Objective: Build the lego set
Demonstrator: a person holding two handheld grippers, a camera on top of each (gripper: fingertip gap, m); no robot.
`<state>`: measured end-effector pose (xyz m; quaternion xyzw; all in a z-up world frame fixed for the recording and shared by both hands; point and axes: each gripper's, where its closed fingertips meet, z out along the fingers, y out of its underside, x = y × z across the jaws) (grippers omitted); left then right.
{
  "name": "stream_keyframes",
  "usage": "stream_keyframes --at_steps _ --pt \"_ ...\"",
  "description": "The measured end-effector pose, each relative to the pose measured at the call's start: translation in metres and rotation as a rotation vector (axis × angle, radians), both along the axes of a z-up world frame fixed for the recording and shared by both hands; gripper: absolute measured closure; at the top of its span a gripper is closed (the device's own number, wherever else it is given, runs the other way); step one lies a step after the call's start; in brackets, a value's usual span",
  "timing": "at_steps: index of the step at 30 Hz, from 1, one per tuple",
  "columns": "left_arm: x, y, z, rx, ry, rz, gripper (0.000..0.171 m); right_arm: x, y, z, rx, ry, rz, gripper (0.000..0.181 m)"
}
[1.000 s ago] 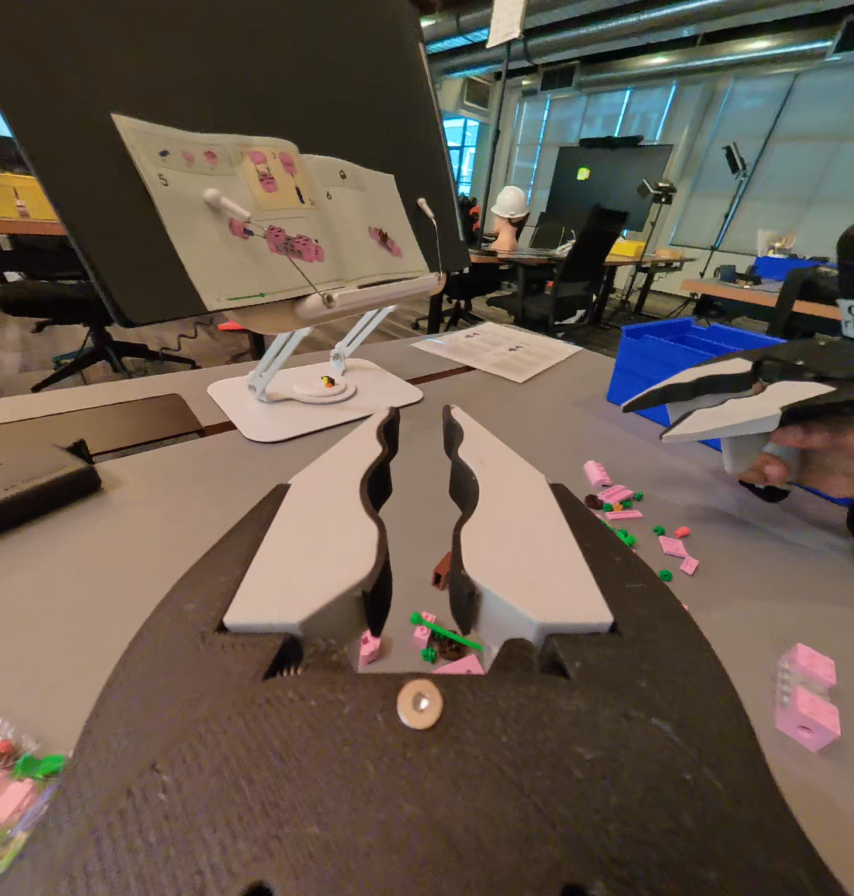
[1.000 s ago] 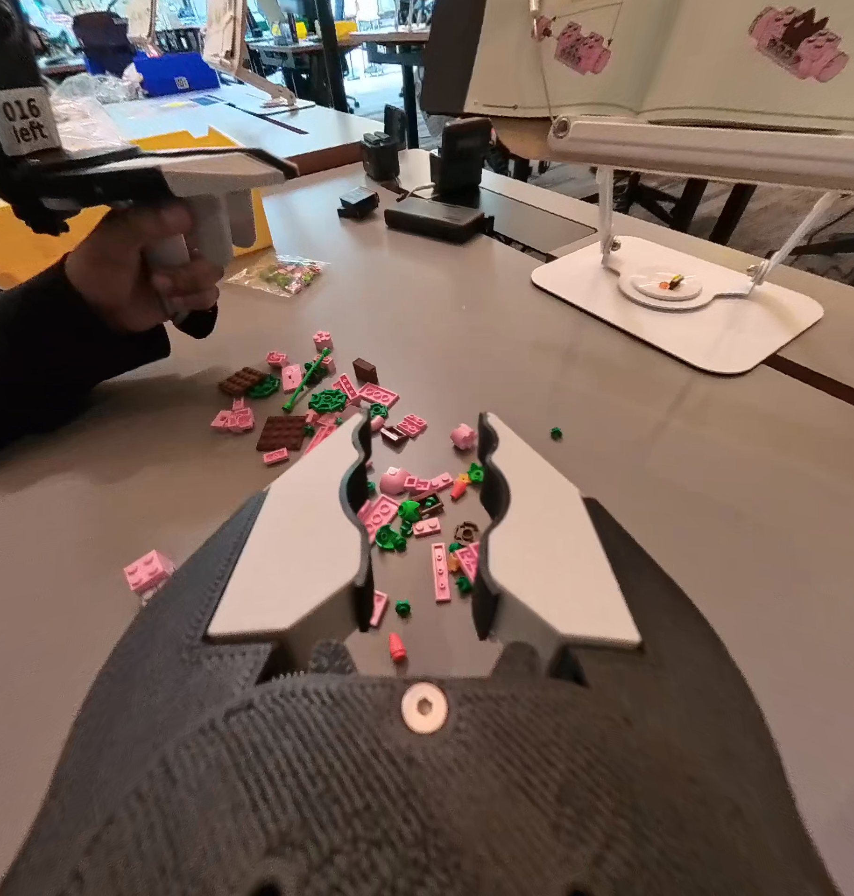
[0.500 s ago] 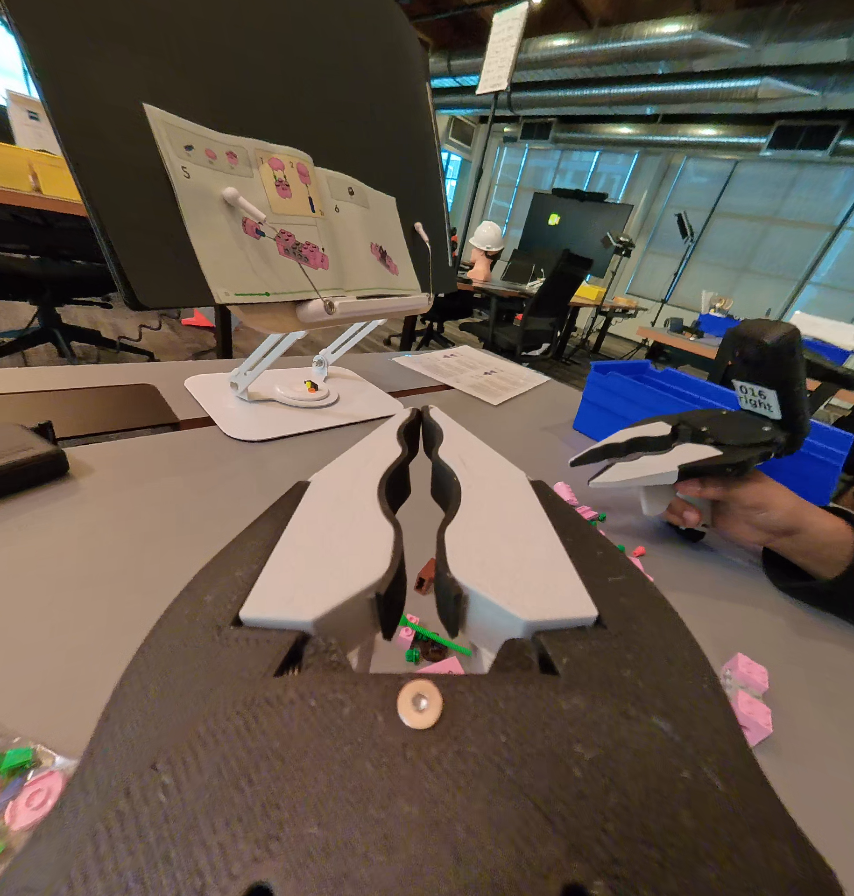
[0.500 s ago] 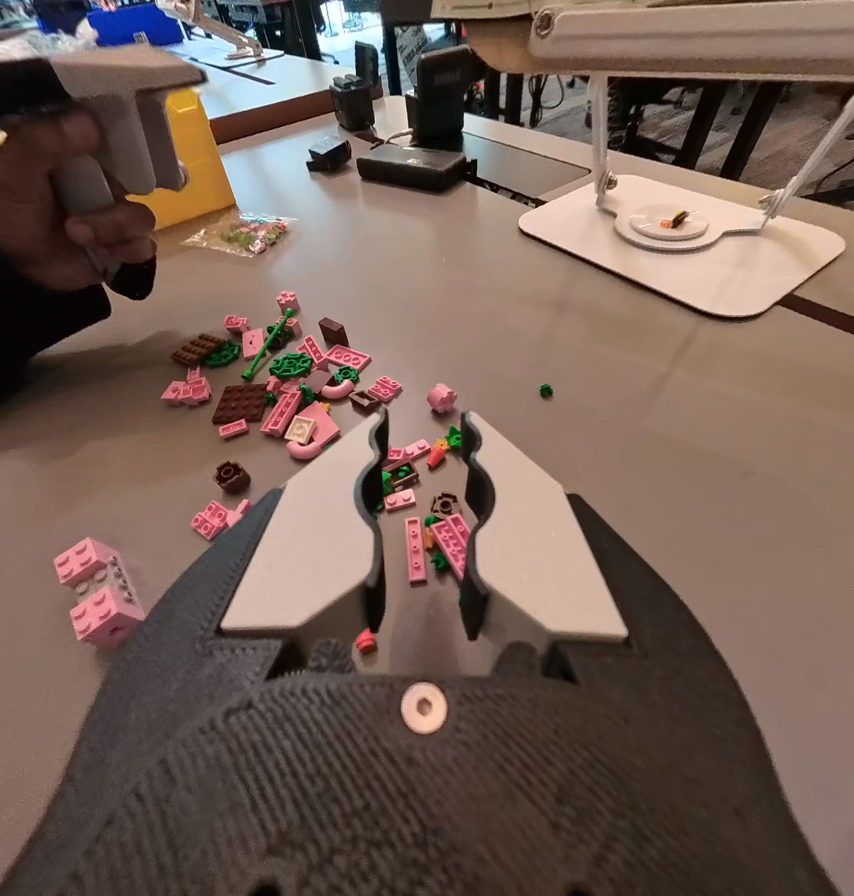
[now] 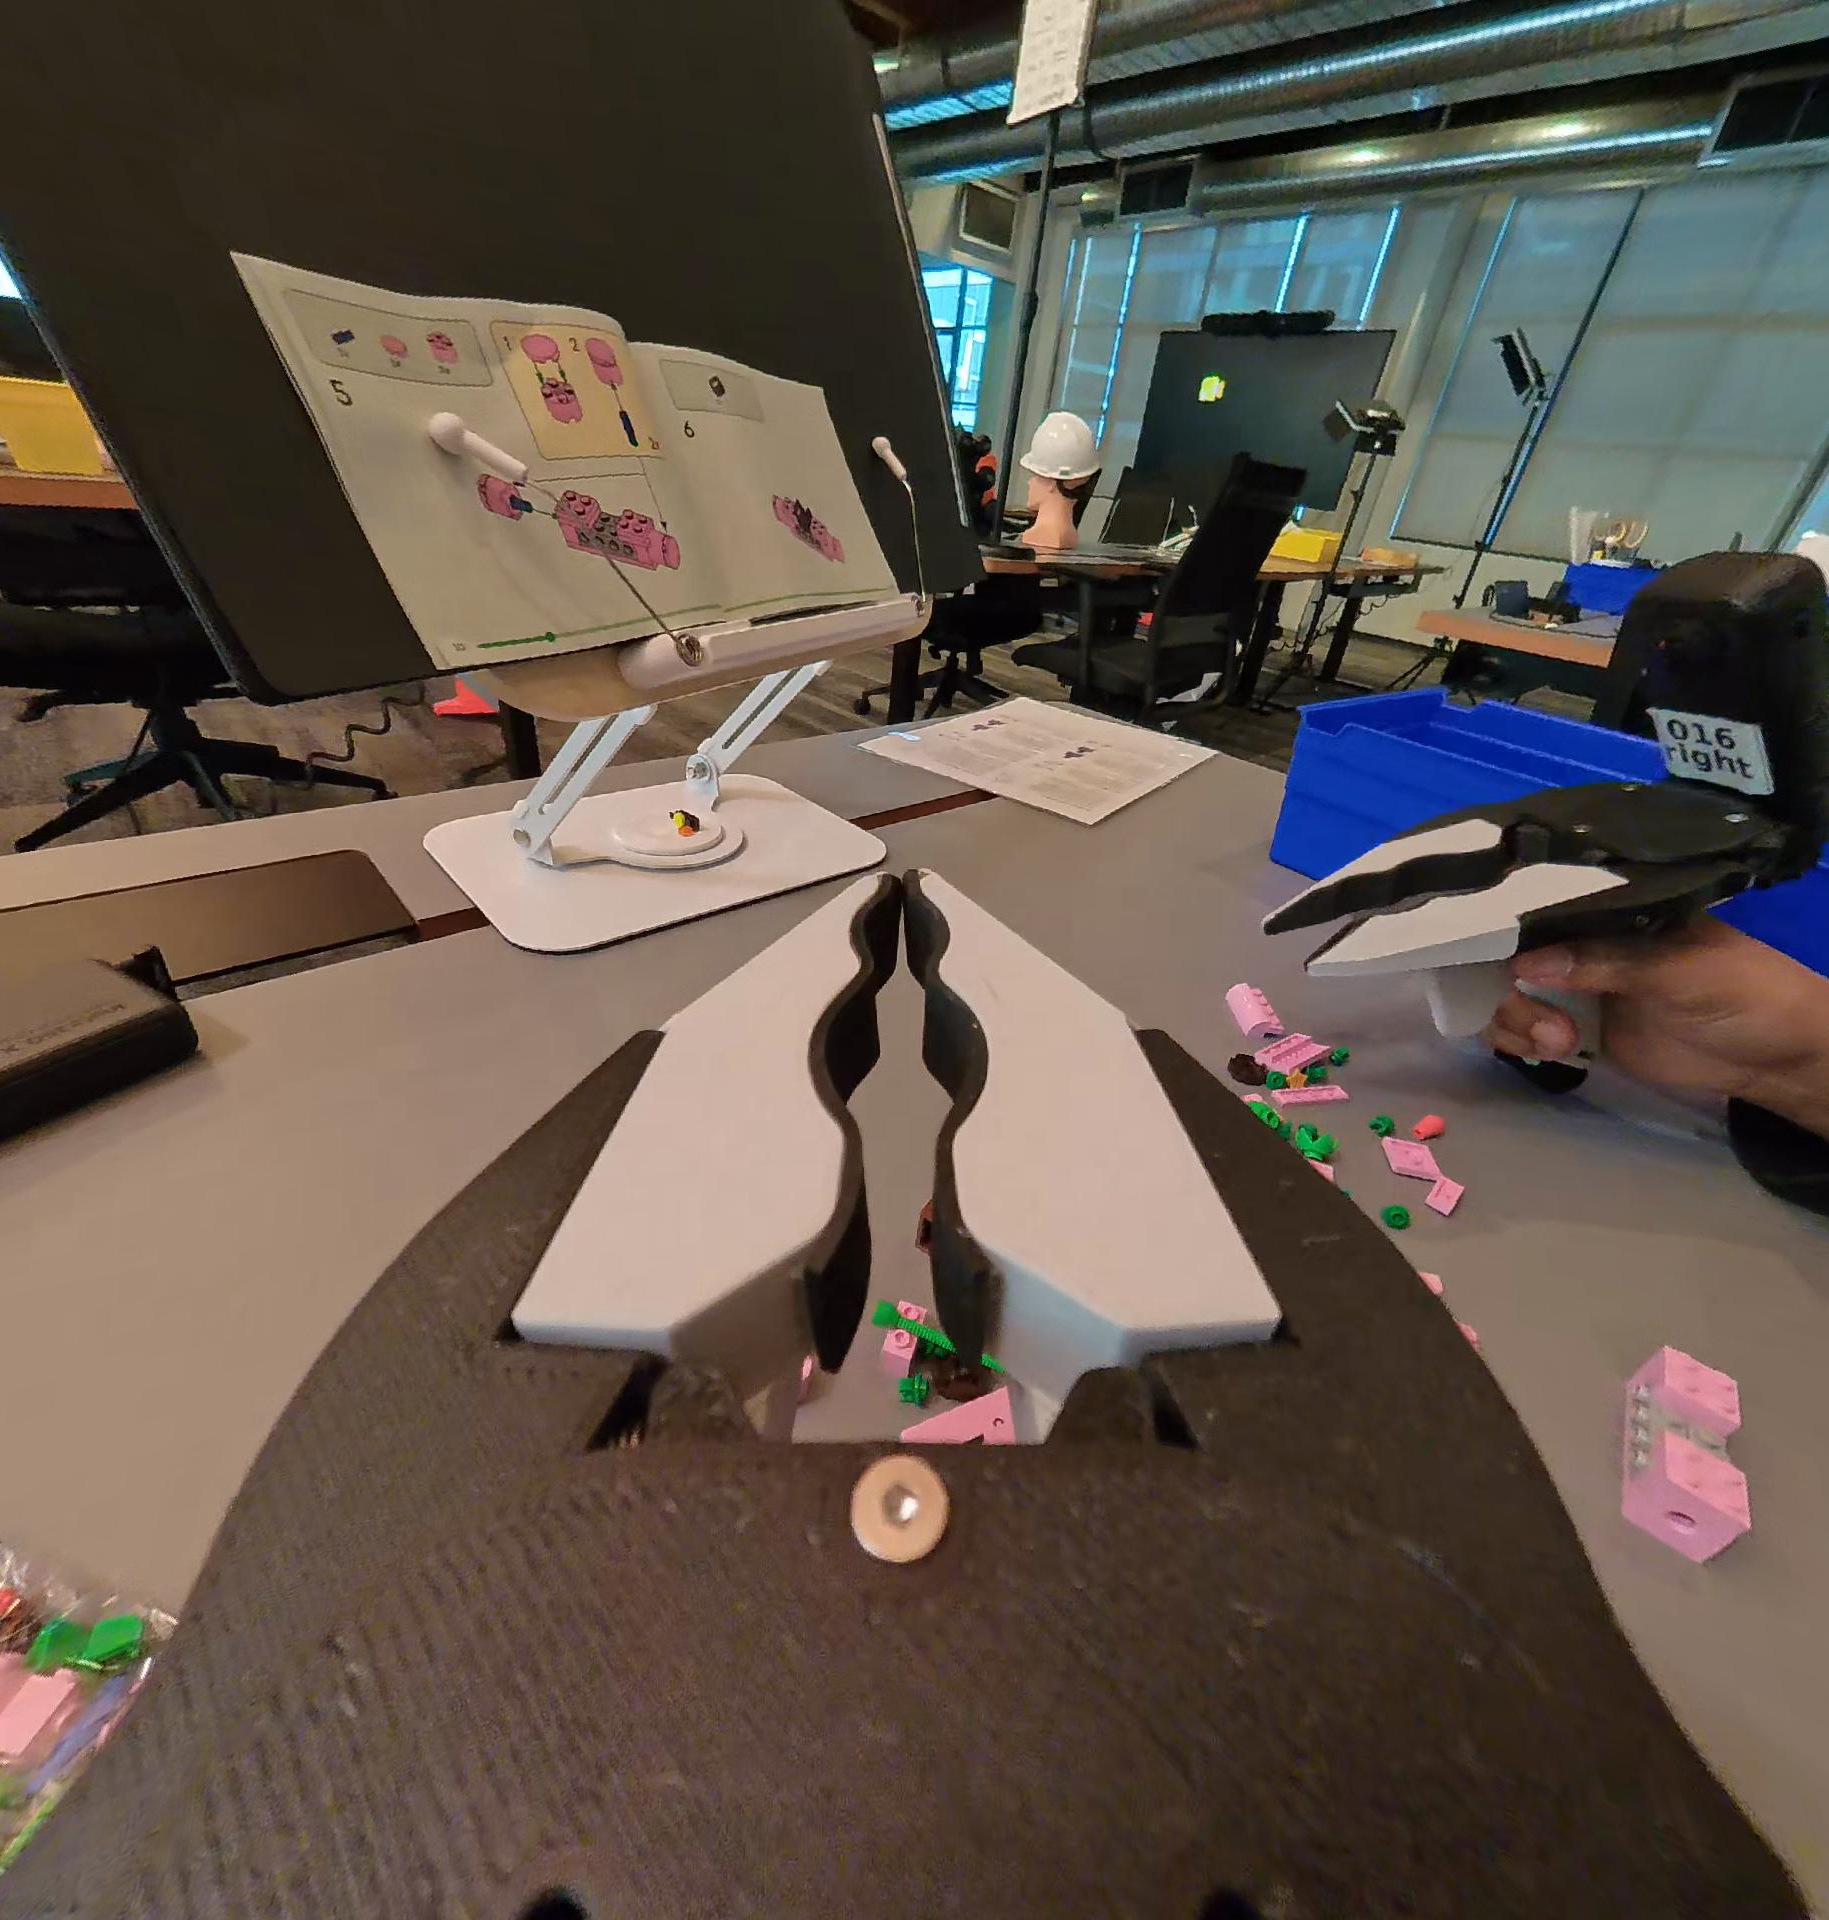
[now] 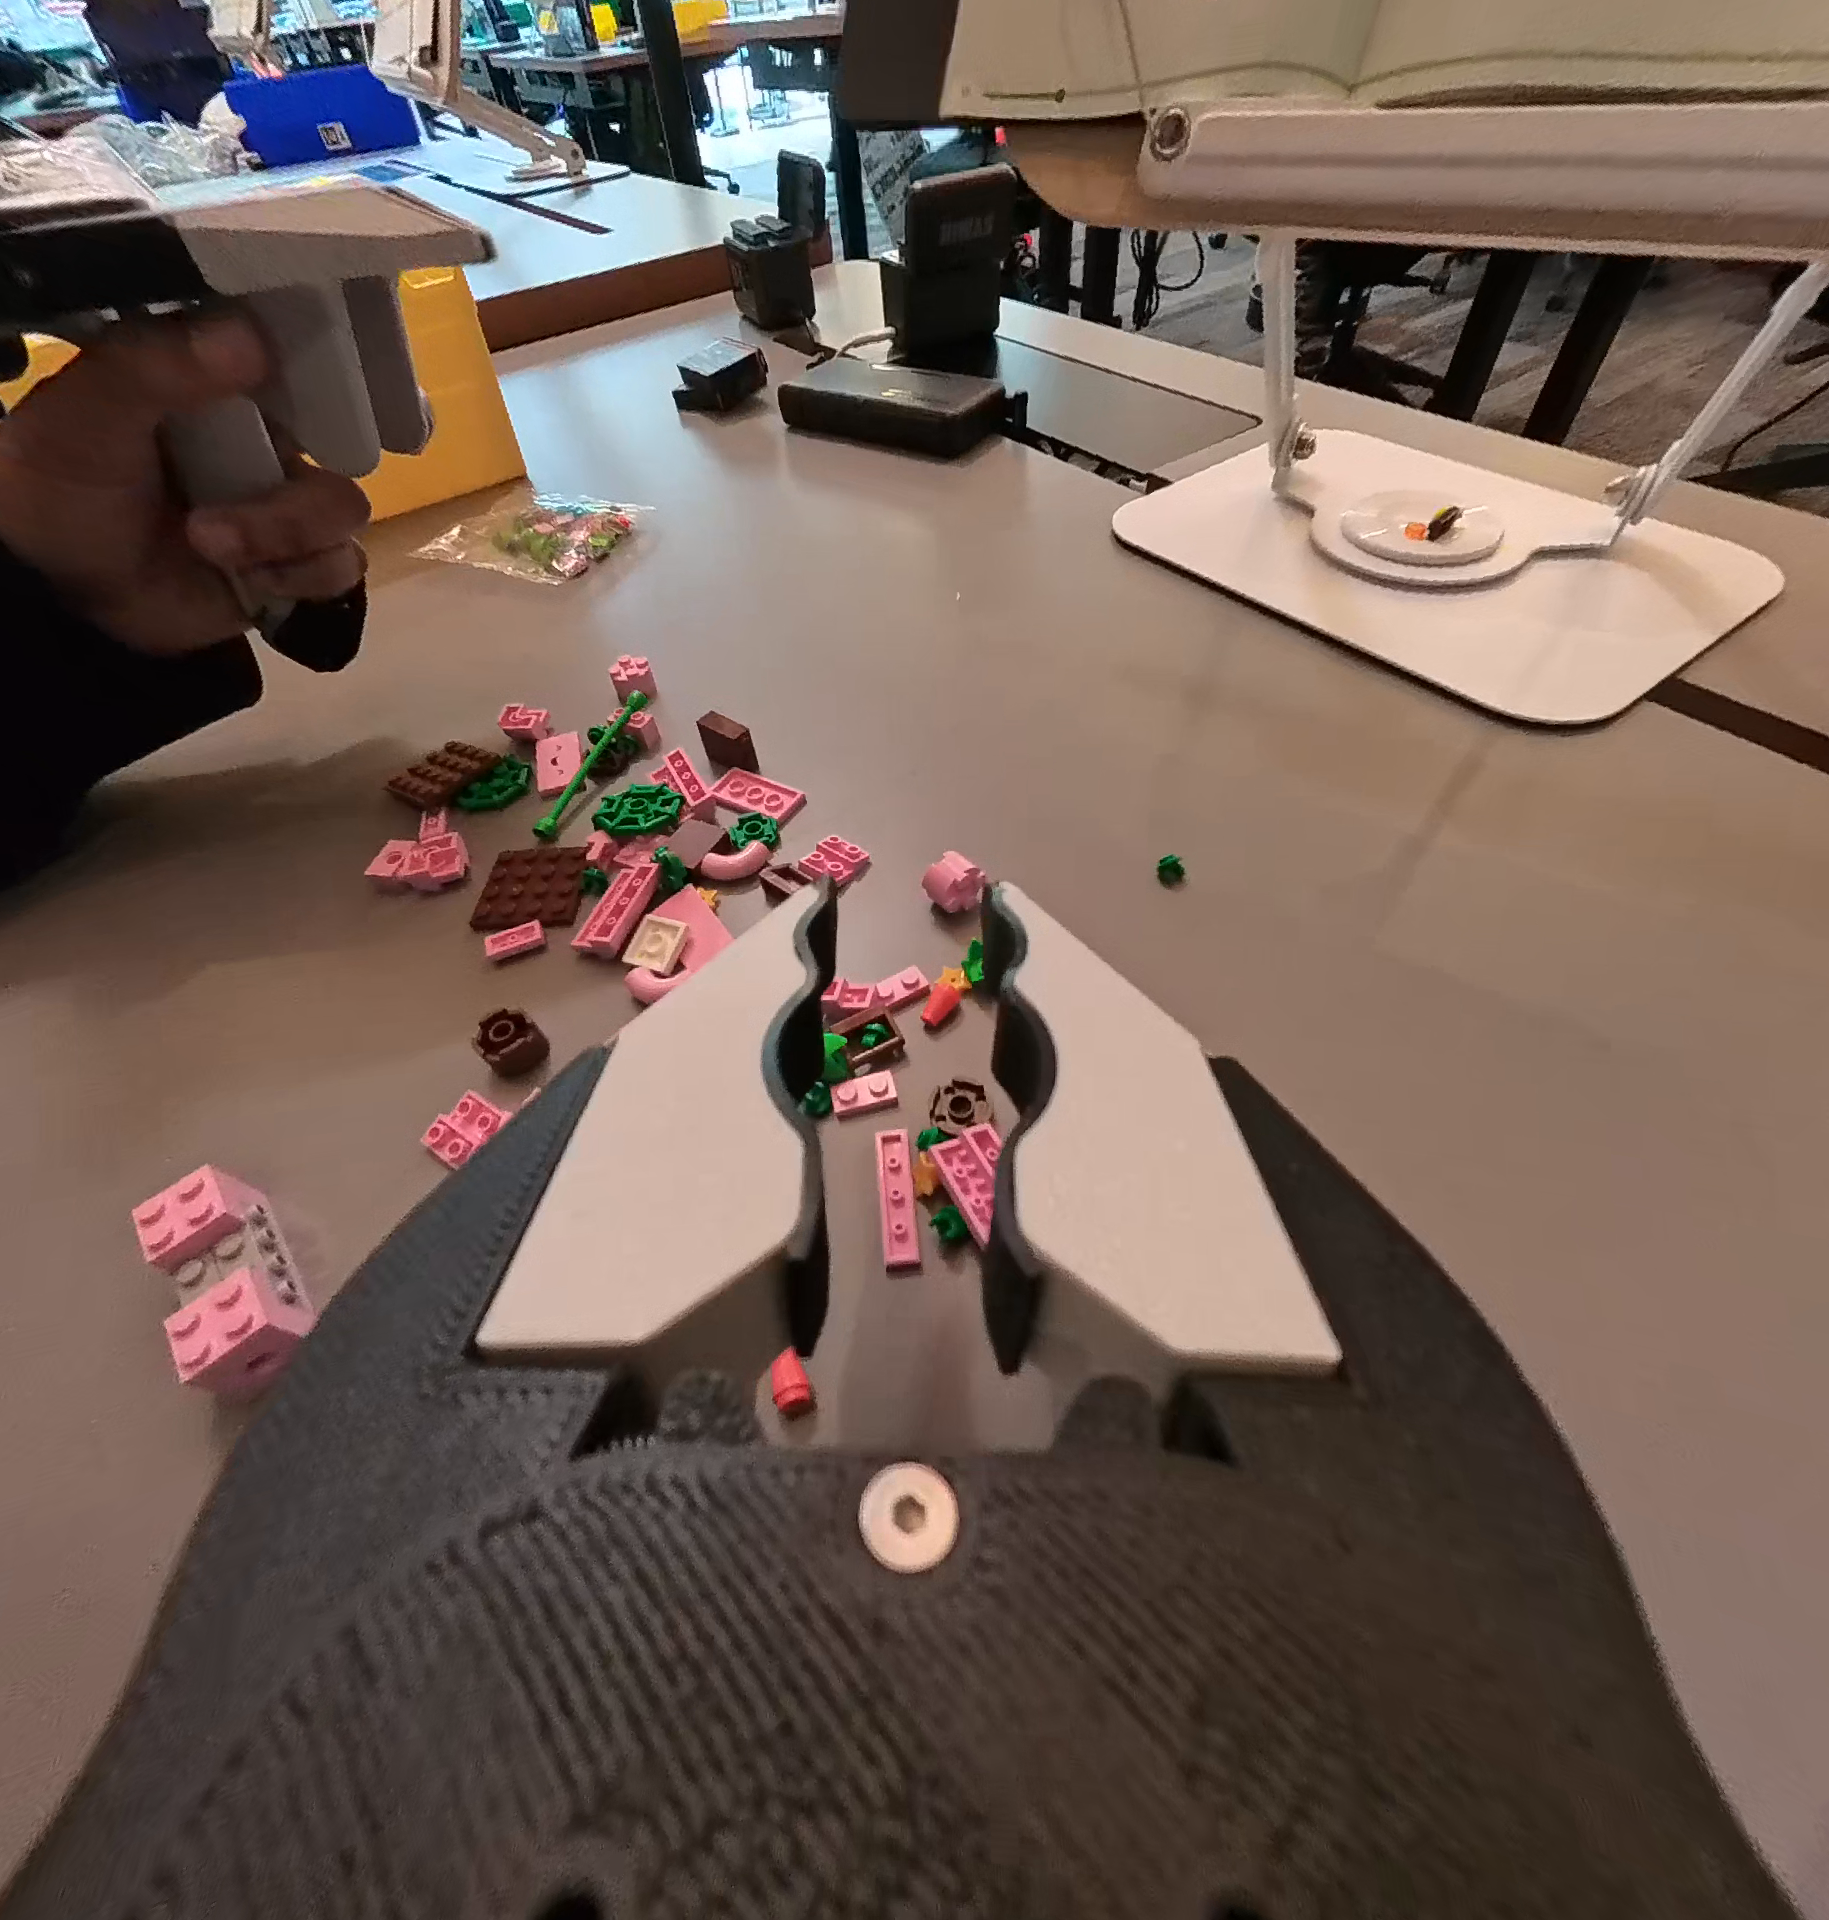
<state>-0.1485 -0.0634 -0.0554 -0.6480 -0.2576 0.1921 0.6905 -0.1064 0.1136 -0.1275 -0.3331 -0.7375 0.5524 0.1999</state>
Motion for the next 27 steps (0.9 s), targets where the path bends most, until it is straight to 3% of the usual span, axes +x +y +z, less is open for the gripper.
stream_keyframes --at_steps 14,27 --pt "-0.001 0.002 -0.004 -0.031 0.017 0.013 0.171 0.001 0.000 0.012 -0.035 0.061 -0.004 0.157" --pt "0.005 0.013 -0.009 -0.055 0.010 -0.023 0.171 0.002 -0.007 0.003 -0.025 0.047 0.020 0.157"
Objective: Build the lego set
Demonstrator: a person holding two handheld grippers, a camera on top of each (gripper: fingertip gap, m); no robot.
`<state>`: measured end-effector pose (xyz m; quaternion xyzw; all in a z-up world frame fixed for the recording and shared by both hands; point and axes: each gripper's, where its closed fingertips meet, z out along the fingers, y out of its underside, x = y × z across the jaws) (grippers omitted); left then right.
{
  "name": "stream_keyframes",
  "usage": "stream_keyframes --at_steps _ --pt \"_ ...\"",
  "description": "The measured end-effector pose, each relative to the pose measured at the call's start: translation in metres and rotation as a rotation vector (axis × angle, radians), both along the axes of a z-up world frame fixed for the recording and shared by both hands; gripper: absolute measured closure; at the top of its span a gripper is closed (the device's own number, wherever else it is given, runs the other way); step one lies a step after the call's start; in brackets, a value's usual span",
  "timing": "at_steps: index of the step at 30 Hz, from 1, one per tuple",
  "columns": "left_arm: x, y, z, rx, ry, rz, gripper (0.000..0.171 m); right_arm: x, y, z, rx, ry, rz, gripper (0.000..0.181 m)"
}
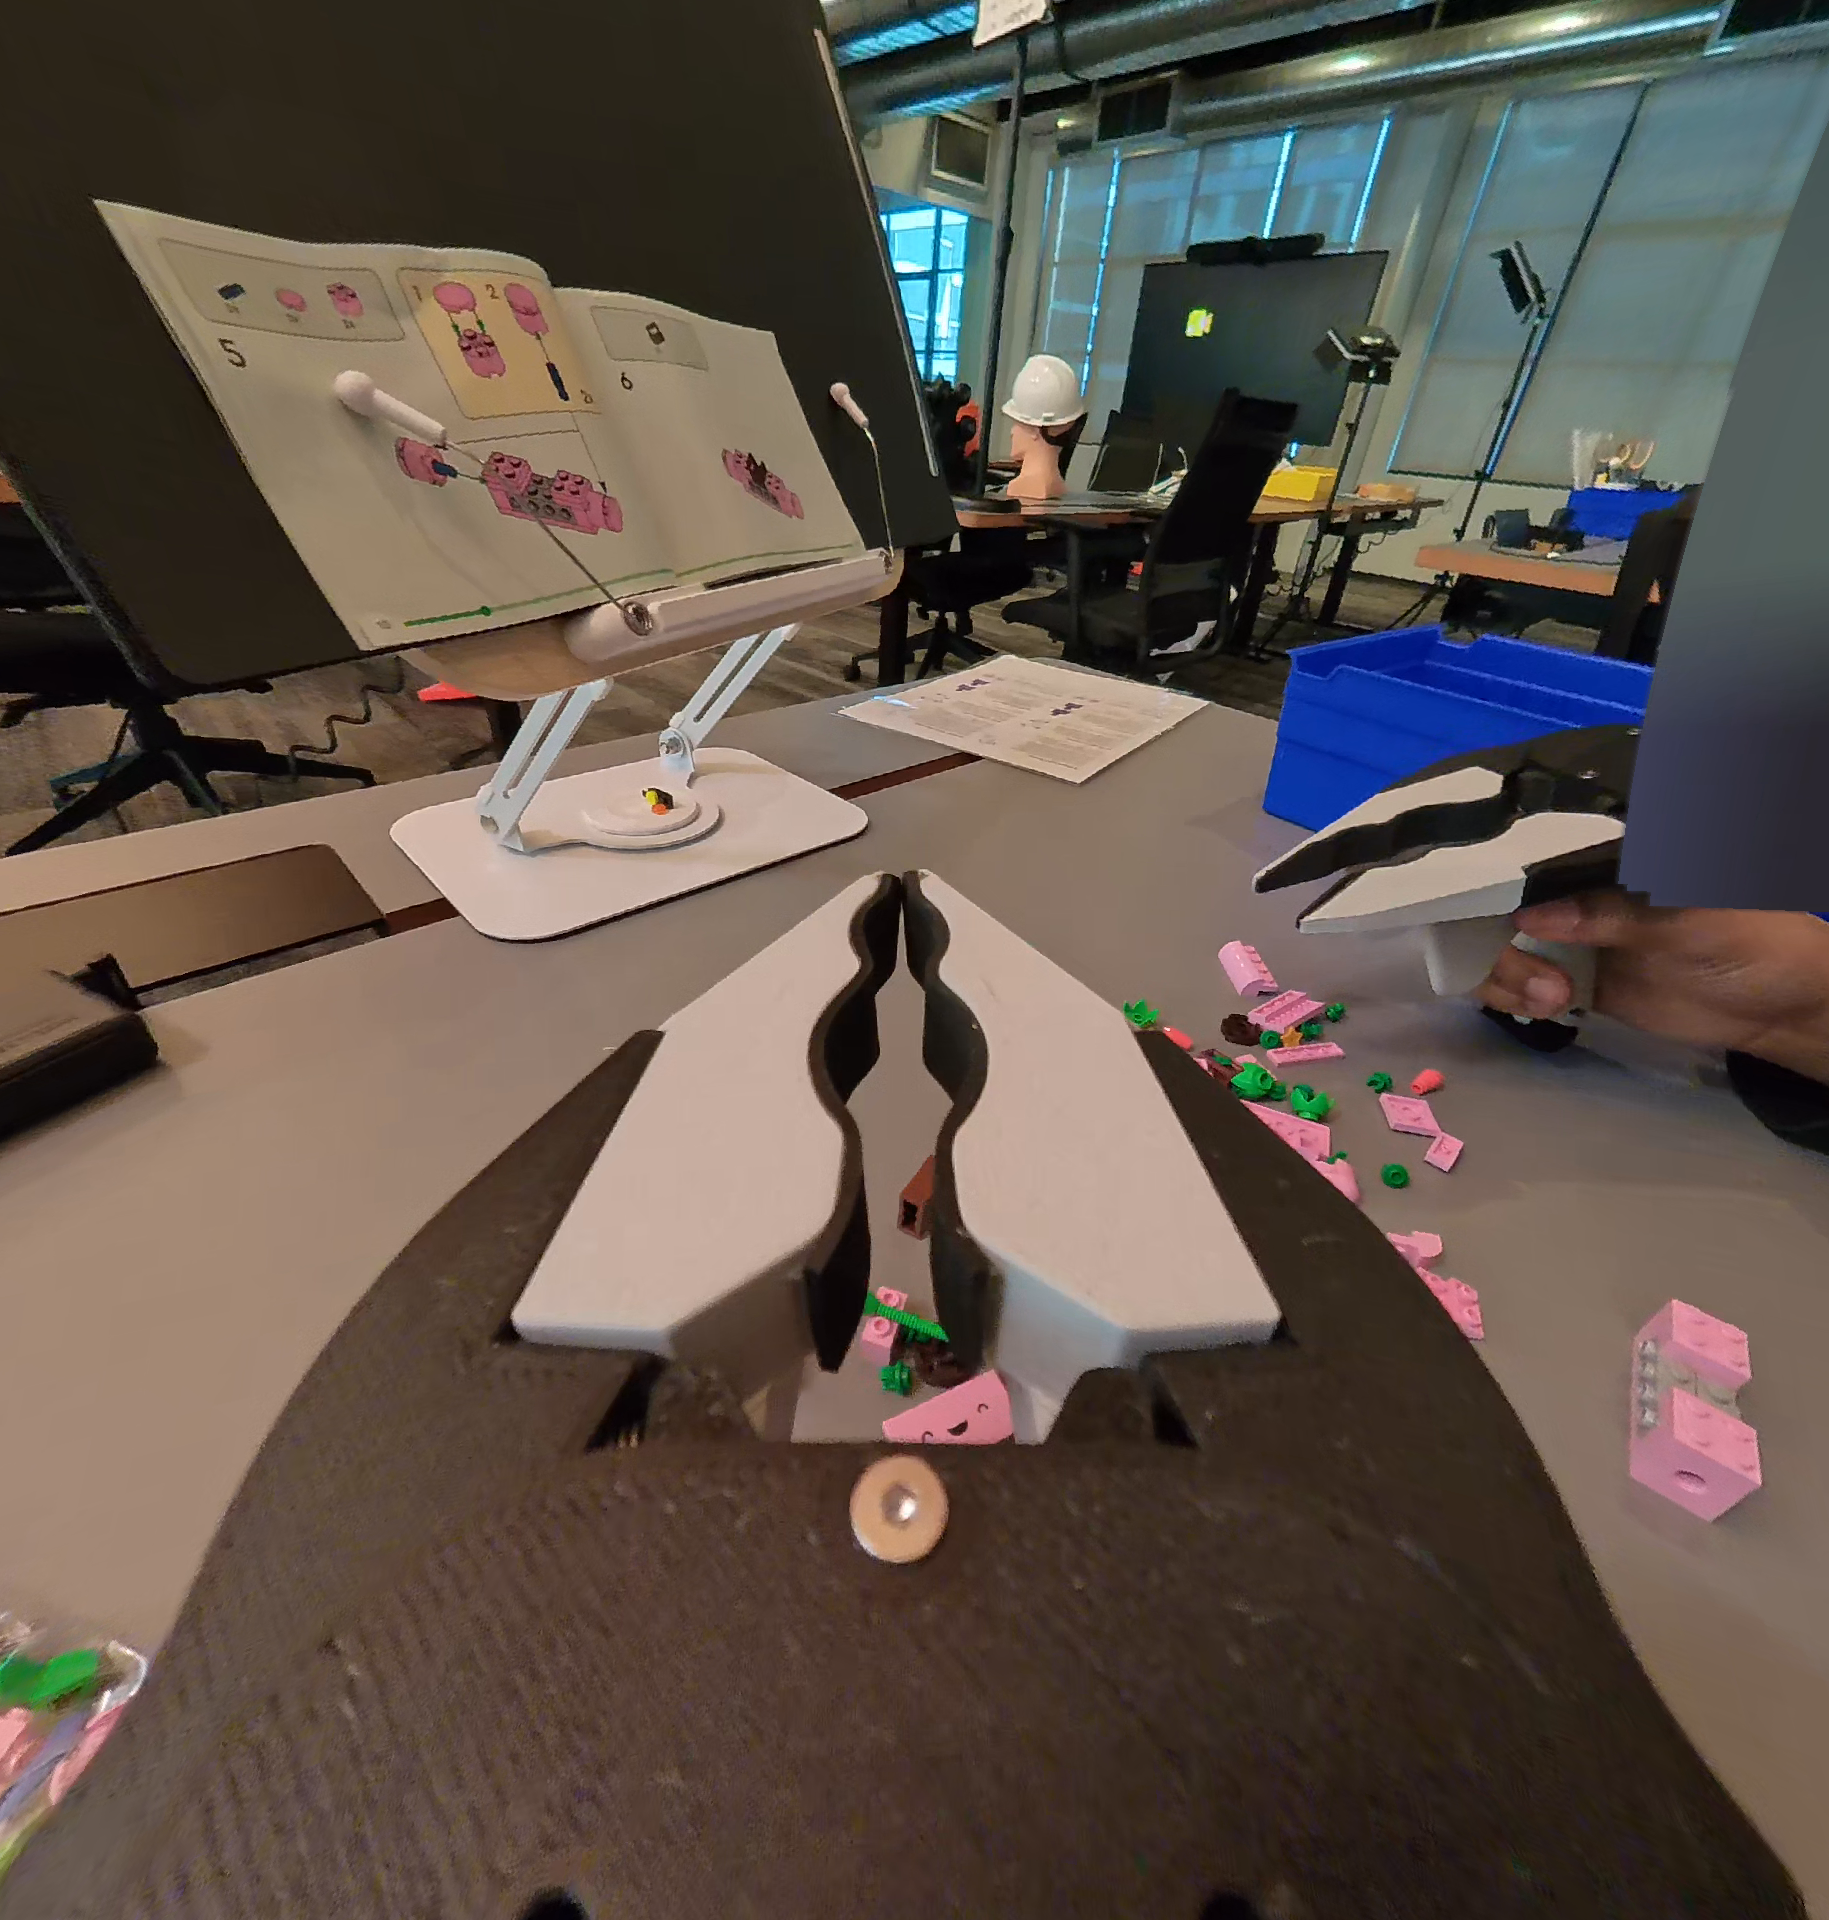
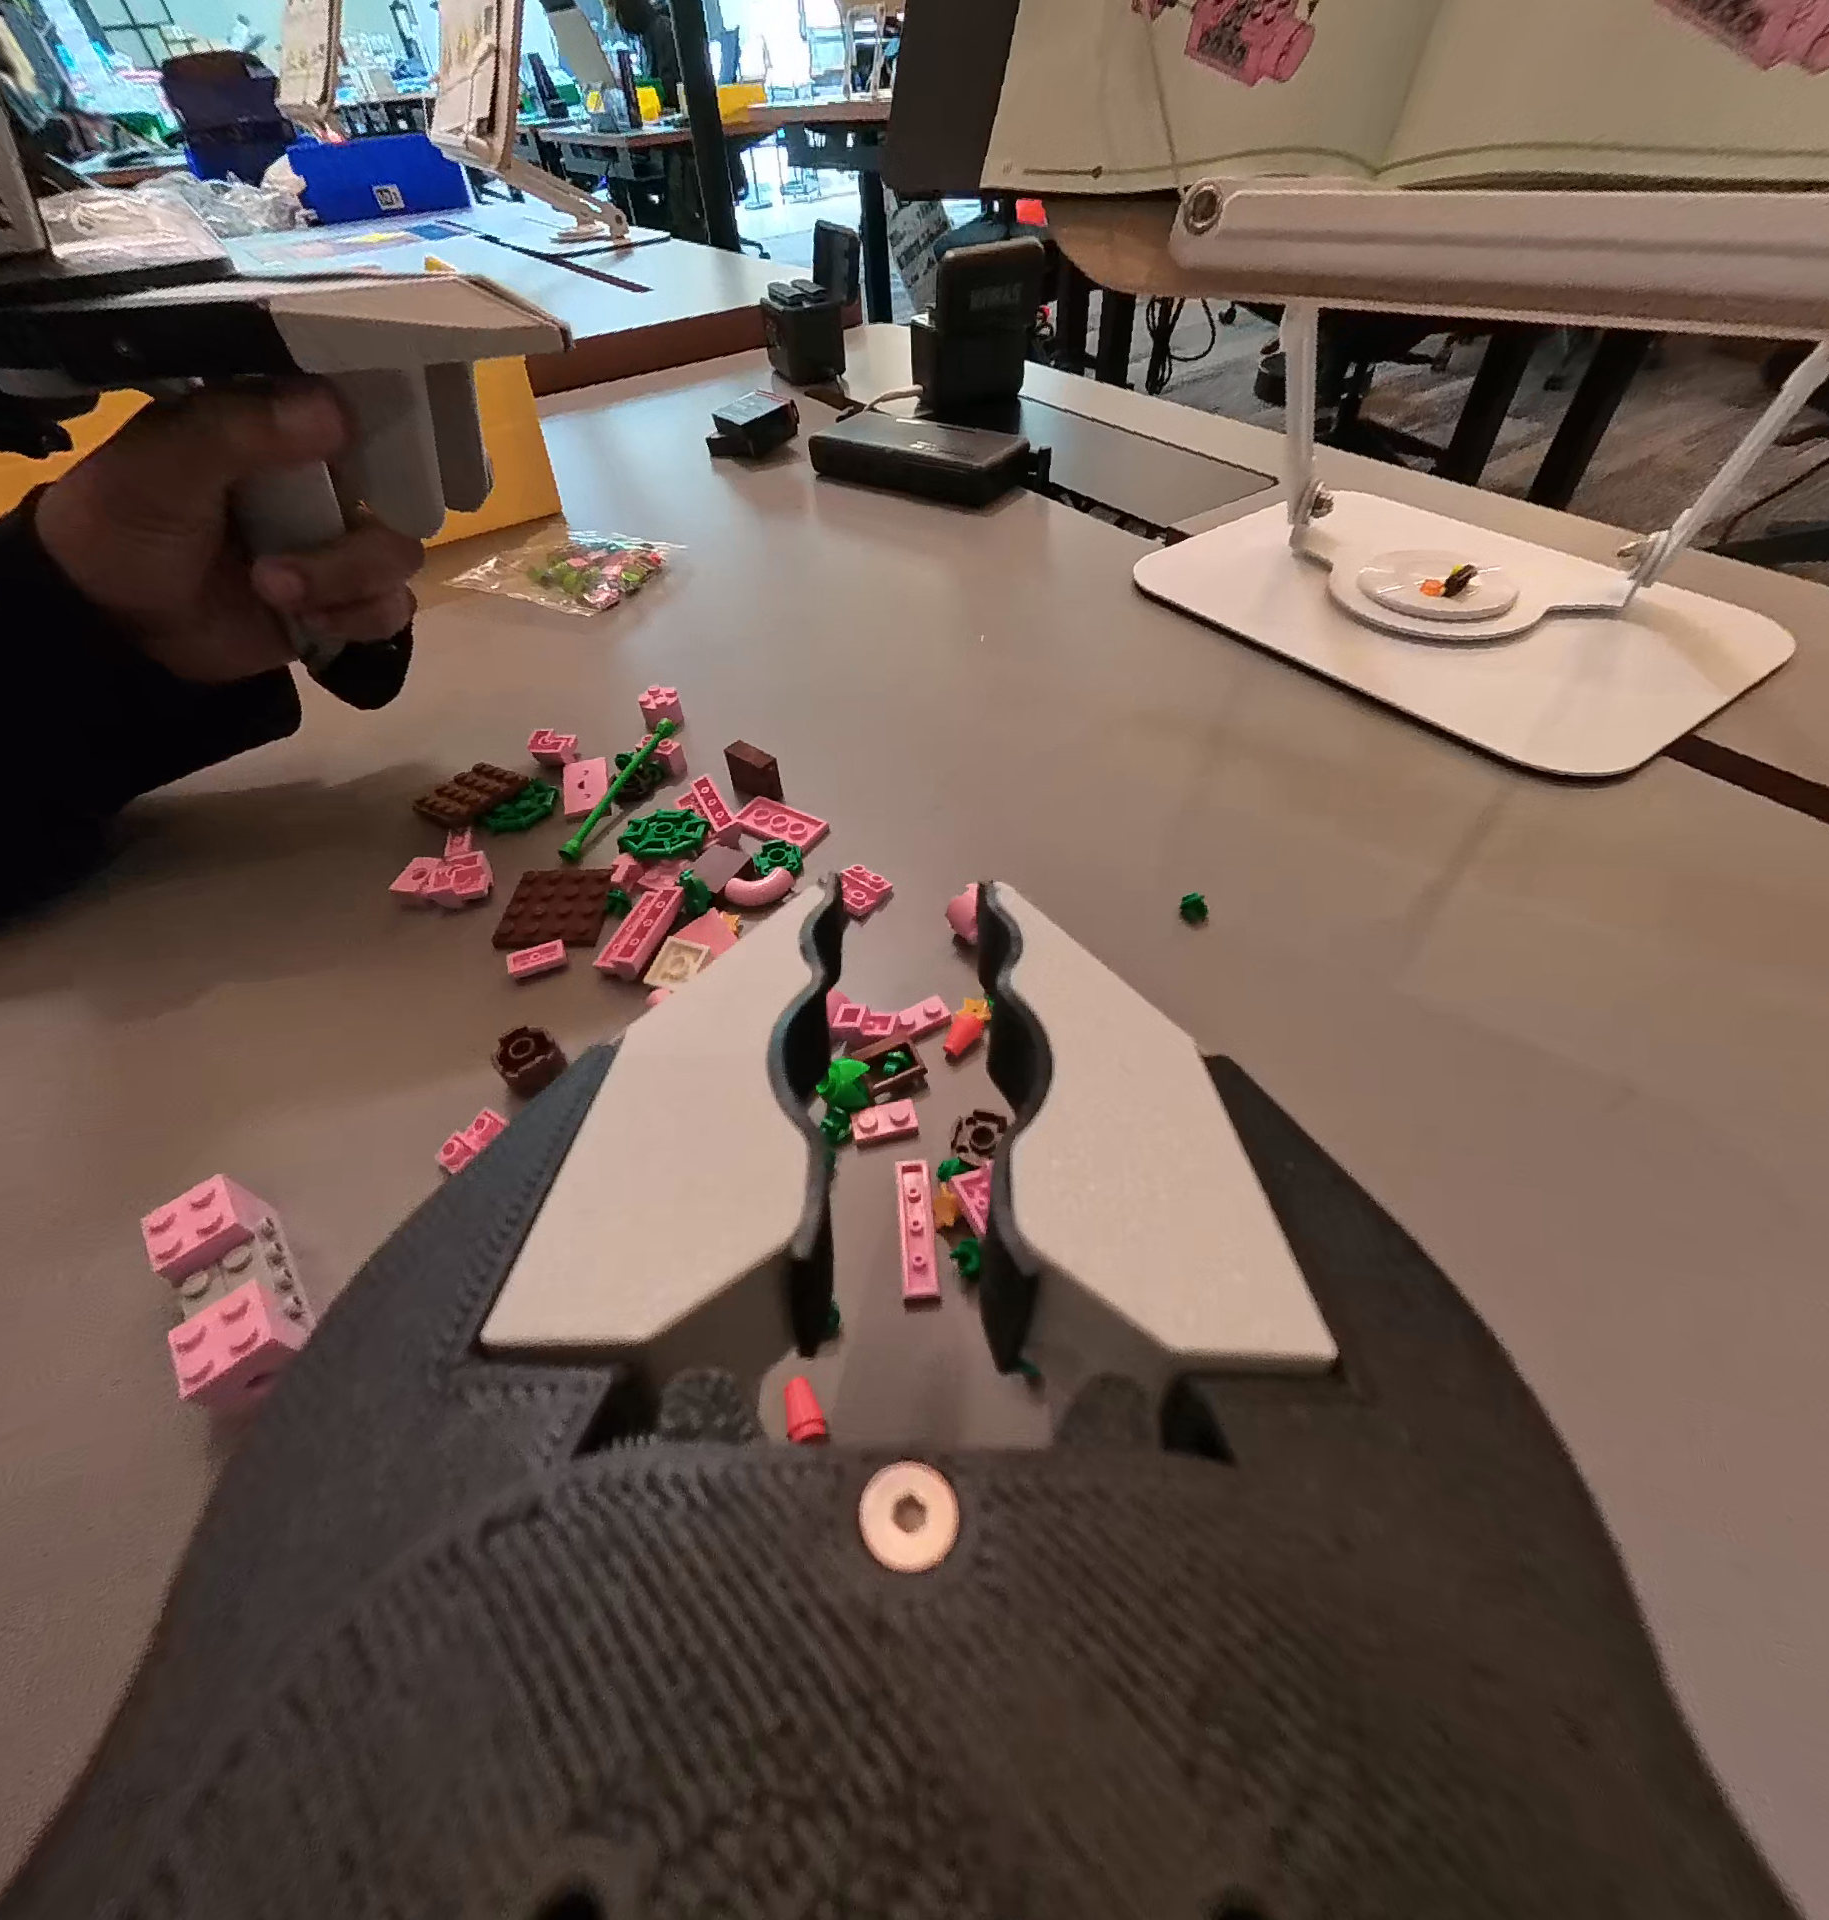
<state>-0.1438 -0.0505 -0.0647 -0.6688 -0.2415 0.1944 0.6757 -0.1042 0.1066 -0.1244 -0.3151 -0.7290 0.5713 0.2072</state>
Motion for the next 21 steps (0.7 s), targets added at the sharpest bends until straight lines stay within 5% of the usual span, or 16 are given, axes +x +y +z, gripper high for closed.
stream_keyframes --at_steps 8,11,21 --pt "0.005 0.010 -0.008 -0.036 -0.013 -0.035 0.171 -0.001 0.004 0.002 -0.063 -0.042 0.011 0.157" --pt "0.004 0.013 -0.014 -0.076 -0.011 -0.034 0.171 0.006 -0.001 0.001 -0.106 -0.102 0.079 0.175" --pt "-0.008 0.003 -0.022 -0.020 -0.081 0.002 0.171 0.008 -0.001 0.001 -0.181 -0.180 0.129 0.171"
